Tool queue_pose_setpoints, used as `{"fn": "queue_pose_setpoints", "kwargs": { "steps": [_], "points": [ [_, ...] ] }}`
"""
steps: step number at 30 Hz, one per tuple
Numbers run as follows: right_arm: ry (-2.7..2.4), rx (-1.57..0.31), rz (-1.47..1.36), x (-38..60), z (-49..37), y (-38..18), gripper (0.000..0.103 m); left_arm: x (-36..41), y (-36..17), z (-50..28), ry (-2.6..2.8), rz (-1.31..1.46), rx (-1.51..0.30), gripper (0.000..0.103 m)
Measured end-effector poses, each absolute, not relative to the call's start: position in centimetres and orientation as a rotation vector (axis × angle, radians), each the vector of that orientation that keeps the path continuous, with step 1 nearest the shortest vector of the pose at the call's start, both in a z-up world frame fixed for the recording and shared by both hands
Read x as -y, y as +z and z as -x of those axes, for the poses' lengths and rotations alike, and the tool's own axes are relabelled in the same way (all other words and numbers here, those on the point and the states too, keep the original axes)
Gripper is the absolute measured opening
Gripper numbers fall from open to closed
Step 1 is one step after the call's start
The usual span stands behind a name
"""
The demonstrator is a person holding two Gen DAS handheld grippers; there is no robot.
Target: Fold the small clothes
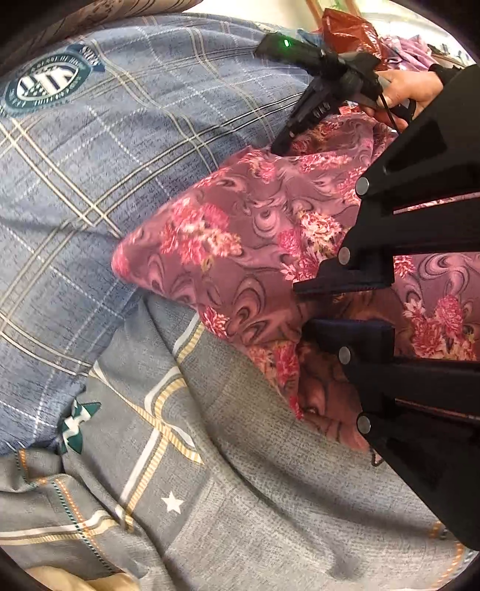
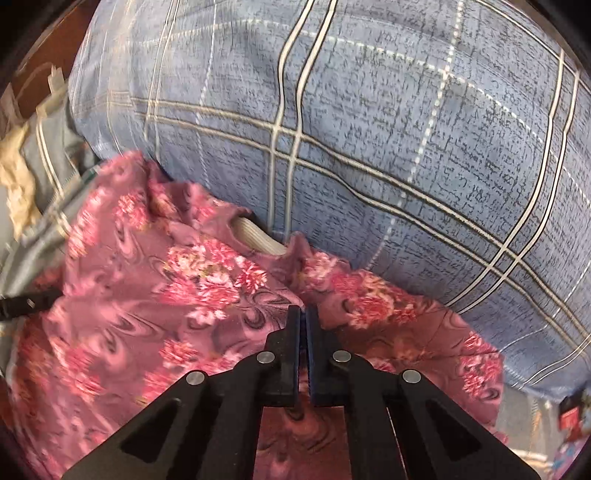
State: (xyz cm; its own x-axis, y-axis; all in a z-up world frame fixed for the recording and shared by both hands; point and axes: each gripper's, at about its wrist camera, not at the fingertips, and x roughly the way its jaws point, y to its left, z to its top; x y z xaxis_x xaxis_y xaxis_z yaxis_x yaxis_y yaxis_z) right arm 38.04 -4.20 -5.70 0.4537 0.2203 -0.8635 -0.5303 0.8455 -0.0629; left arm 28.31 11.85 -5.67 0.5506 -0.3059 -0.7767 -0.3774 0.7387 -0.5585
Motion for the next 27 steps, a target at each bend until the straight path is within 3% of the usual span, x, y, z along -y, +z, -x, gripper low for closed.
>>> {"fn": "queue_pose_setpoints", "kwargs": {
  "steps": [2, 3, 5, 6, 7, 8, 13, 18, 19, 21, 22, 24, 27],
  "points": [
    [0.505, -0.973, 0.239, 5.1, -37.6, -4.0, 0.008, -12.1, -4.9, -27.3, 0.021, 0.772, -0.994, 0.01],
    [0.524, -0.968, 0.138, 6.6, -37.3, -2.8, 0.016, -12.2, -4.5, -27.0, 0.008, 0.774, -0.98, 0.01],
    [0.494, -0.949, -0.017, 10.1, -36.3, -1.2, 0.033, -11.9, -3.3, -26.6, -0.048, 0.764, -0.95, 0.018],
    [0.48, -0.942, -0.106, 12.2, -35.6, -0.7, 0.036, -11.8, -3.0, -26.4, -0.059, 0.76, -0.941, 0.03],
    [0.442, -0.939, -0.225, 15.4, -34.6, -0.5, 0.036, -11.7, -2.8, -26.3, -0.067, 0.759, -0.928, 0.04],
    [0.397, -0.938, -0.29, 17.8, -33.8, -0.6, 0.037, -11.6, -2.8, -26.2, -0.07, 0.755, -0.921, 0.043],
    [0.191, -0.967, -0.376, 24.5, -32.0, -2.6, 0.041, -11.5, -3.2, -27.1, -0.046, 0.733, -0.942, 0.044],
    [0.14, -0.984, -0.417, 25.1, -32.1, -4.9, 0.041, -11.9, -4.4, -27.7, -0.002, 0.7, -0.961, 0.044],
    [0.145, -0.974, -0.394, 24.5, -32.4, -4.9, 0.041, -11.8, -4.7, -28.0, 0.005, 0.702, -0.963, 0.044],
    [0.176, -0.949, -0.281, 23.1, -32.7, -4.4, 0.01, -12.1, -5.2, -28.1, 0.019, 0.709, -0.969, 0.044],
    [0.176, -0.901, -0.206, 22.1, -32.4, -3.3, 0.003, -12.3, -5.3, -28.2, 0.032, 0.709, -0.974, 0.044],
    [0.194, -0.786, -0.229, 22.3, -31.3, -1.5, 0.003, -12.6, -5.6, -28.2, 0.039, 0.711, -0.971, 0.044],
    [0.133, -0.853, -0.275, 23.4, -32.2, -2.9, 0.003, -12.5, -5.5, -28.3, 0.063, 0.681, -0.973, 0.043]
  ]
}}
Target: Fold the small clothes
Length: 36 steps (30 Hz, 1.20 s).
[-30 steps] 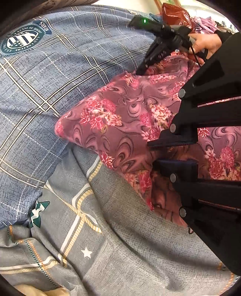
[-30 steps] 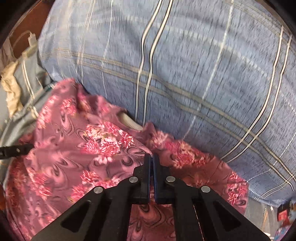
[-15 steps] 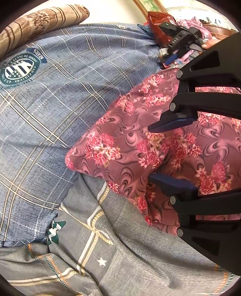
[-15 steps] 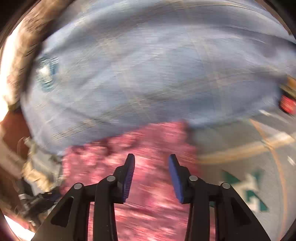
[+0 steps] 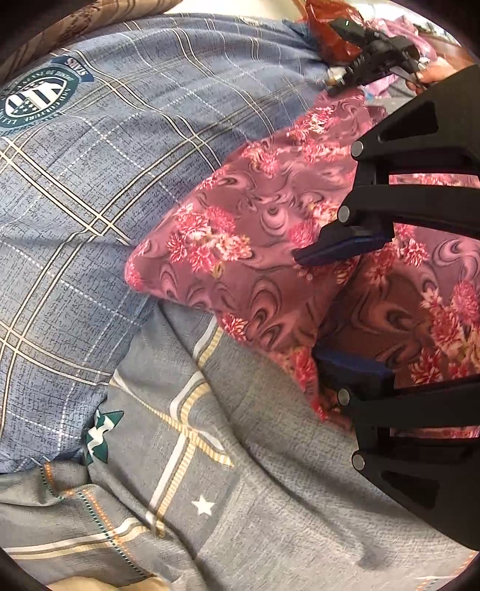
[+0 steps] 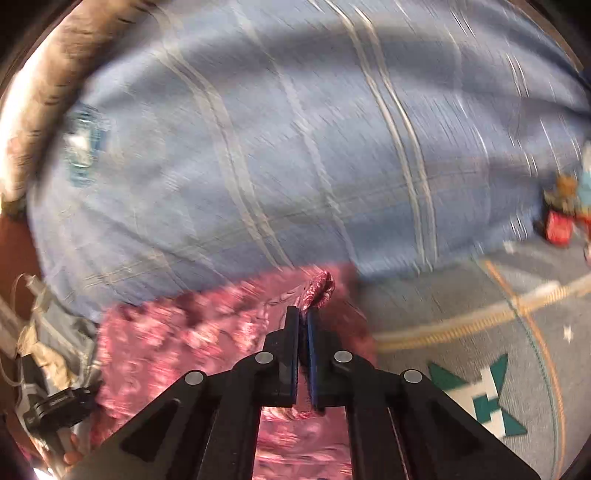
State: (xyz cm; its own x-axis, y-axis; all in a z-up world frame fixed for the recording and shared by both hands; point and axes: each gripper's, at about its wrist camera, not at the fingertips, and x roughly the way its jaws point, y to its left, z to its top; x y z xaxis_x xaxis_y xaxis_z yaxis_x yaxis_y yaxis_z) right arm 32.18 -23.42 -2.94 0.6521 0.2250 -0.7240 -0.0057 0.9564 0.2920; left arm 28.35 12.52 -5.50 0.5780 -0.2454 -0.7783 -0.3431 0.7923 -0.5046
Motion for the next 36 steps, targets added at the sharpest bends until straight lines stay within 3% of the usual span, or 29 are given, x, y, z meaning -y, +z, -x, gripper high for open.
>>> {"fn": "queue_pose_setpoints", "kwargs": {
  "steps": [4, 9, 13, 14, 22, 28, 36],
  "points": [
    [0.083, -0.993, -0.298, 25.0, -32.1, -7.1, 0.006, -12.6, -5.4, -28.2, 0.055, 0.679, -0.977, 0.04],
    [0.137, -0.923, -0.42, 26.6, -27.5, -4.1, 0.012, -13.3, -3.9, -26.6, -0.039, 0.735, -1.019, 0.041],
    [0.21, -0.903, -0.441, 28.0, -20.7, -1.8, 0.038, -13.7, -1.5, -22.8, -0.101, 0.697, -1.059, 0.054],
    [0.222, -0.903, -0.439, 28.3, -19.0, -1.4, 0.04, -13.7, -1.0, -21.0, -0.109, 0.651, -1.095, 0.054],
    [0.159, -0.973, -0.392, 32.6, -6.5, -4.4, 0.042, -13.5, -1.8, -10.6, -0.146, 0.565, -1.258, 0.058],
    [0.108, -0.982, -0.456, 35.4, -2.2, -6.0, 0.051, -11.8, -4.7, -5.9, -0.171, 0.607, -1.36, 0.058],
    [0.103, -1.031, -0.444, 35.4, -0.3, -8.3, 0.053, -11.0, -5.6, -3.4, -0.135, 0.549, -1.378, 0.058]
  ]
}}
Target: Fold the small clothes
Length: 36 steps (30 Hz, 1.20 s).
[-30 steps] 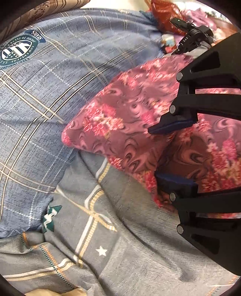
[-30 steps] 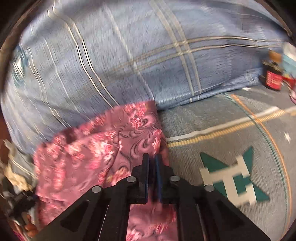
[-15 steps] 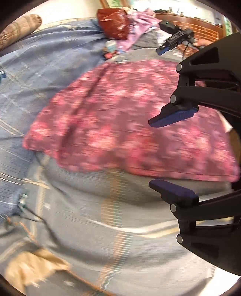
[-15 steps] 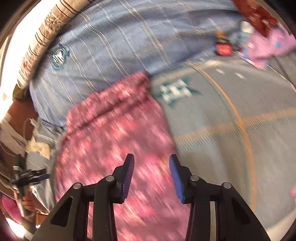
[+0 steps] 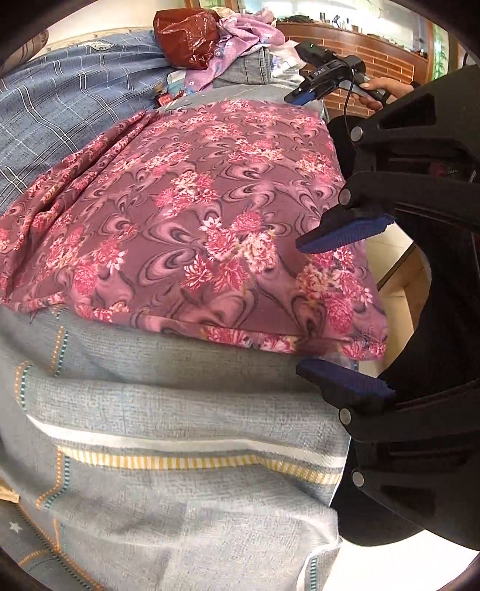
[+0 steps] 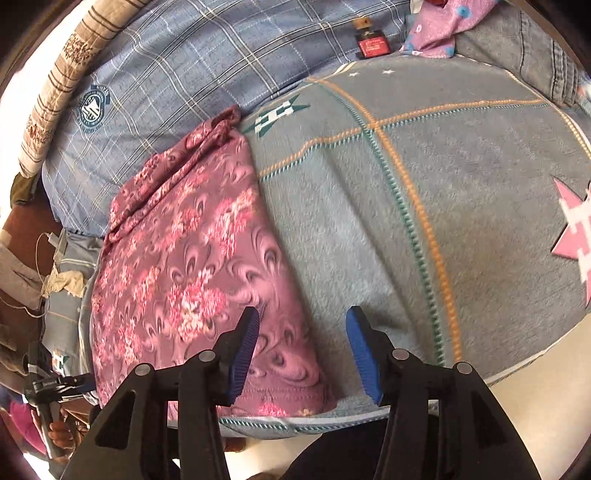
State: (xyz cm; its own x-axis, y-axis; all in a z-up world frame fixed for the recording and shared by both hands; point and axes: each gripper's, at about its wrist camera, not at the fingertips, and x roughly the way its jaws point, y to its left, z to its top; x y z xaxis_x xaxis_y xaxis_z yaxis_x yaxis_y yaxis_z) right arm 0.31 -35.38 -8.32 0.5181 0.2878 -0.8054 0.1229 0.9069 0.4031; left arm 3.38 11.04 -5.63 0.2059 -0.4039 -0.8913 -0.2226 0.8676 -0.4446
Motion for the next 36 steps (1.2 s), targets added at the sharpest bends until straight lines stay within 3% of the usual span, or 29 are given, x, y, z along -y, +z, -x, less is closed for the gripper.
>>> {"fn": "queue_pose_setpoints", "kwargs": {
  "steps": [3, 7, 9, 14, 17, 18, 19, 21, 22, 23, 25, 36],
  "points": [
    [0.173, -1.032, -0.454, 34.2, -0.1, -8.5, 0.06, -11.5, -6.0, -3.4, -0.13, 0.554, -1.376, 0.061],
    [0.266, -1.04, -0.388, 31.7, 0.5, -8.6, 0.06, -11.6, -6.2, -3.7, -0.162, 0.615, -1.354, 0.08],
    [0.299, -1.043, -0.365, 30.8, 0.8, -8.6, 0.06, -11.3, -6.3, -3.7, -0.177, 0.627, -1.344, 0.084],
    [0.298, -1.036, -0.329, 30.2, 0.9, -8.6, 0.059, -10.5, -6.7, -3.6, -0.257, 0.724, -1.347, 0.084],
    [0.292, -1.036, -0.355, 30.6, 0.7, -8.8, 0.059, -10.0, -6.8, -3.3, -0.238, 0.71, -1.339, 0.077],
    [0.291, -1.035, -0.361, 30.6, 0.7, -8.8, 0.059, -9.8, -6.6, -3.2, -0.232, 0.691, -1.331, 0.062],
    [0.29, -1.034, -0.361, 30.6, 0.6, -8.9, 0.059, -9.7, -6.6, -3.1, -0.231, 0.679, -1.328, 0.032],
    [0.282, -1.031, -0.338, 30.5, 0.6, -8.9, 0.055, -9.7, -7.3, -3.2, -0.234, 0.68, -1.354, 0.006],
    [0.271, -1.03, -0.31, 30.3, 0.6, -8.8, 0.045, -9.8, -7.7, -3.2, -0.227, 0.692, -1.359, 0.006],
    [0.246, -1.03, -0.27, 30.2, 0.6, -8.8, 0.026, -9.9, -7.9, -3.1, -0.221, 0.708, -1.35, 0.005],
    [0.232, -1.045, -0.271, 30.6, 0.5, -8.9, 0.006, -9.9, -7.6, -2.9, -0.224, 0.711, -1.337, 0.005],
    [0.413, -0.991, -0.698, 33.9, -0.1, -7.6, 0.006, -10.1, -3.0, -3.5, -0.347, 0.808, -1.186, 0.005]
  ]
}}
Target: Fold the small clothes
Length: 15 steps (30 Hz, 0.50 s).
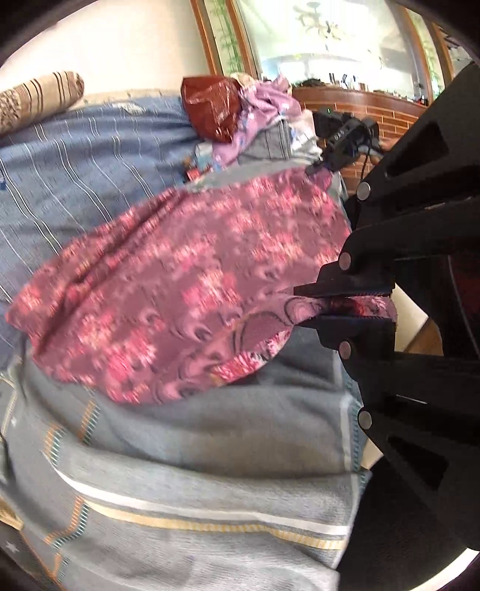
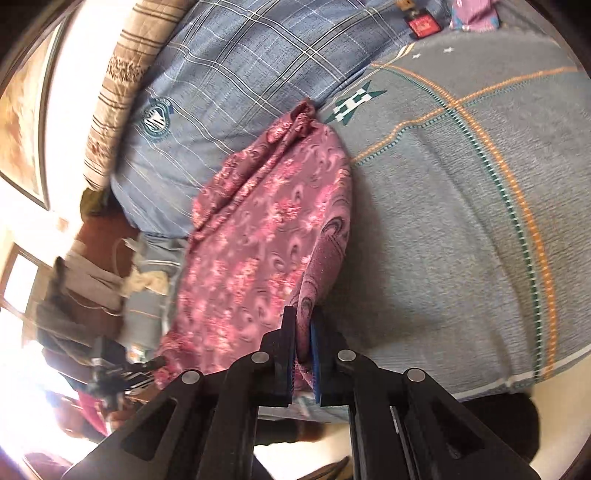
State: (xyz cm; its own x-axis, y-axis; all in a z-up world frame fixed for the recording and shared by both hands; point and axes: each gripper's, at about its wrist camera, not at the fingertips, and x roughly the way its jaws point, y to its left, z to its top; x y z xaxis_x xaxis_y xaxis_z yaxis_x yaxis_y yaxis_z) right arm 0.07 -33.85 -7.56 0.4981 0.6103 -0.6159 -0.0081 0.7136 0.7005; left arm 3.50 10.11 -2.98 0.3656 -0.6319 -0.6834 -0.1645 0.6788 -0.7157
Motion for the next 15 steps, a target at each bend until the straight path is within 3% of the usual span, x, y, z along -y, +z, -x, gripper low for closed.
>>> {"fn": "queue_pose_setpoints", "kwargs": {
  "steps": [8, 15],
  "points": [
    [0.386, -1.111, -0.583, 32.7, -1.4, -9.5, 0.009, -9.4, -3.9, -4.7, -0.331, 0.787, -1.233, 0.005],
    [0.494, -1.011, -0.748, 32.9, -2.1, -7.4, 0.006, -10.0, -1.7, -5.3, -0.356, 0.841, -1.162, 0.005]
  ]
}}
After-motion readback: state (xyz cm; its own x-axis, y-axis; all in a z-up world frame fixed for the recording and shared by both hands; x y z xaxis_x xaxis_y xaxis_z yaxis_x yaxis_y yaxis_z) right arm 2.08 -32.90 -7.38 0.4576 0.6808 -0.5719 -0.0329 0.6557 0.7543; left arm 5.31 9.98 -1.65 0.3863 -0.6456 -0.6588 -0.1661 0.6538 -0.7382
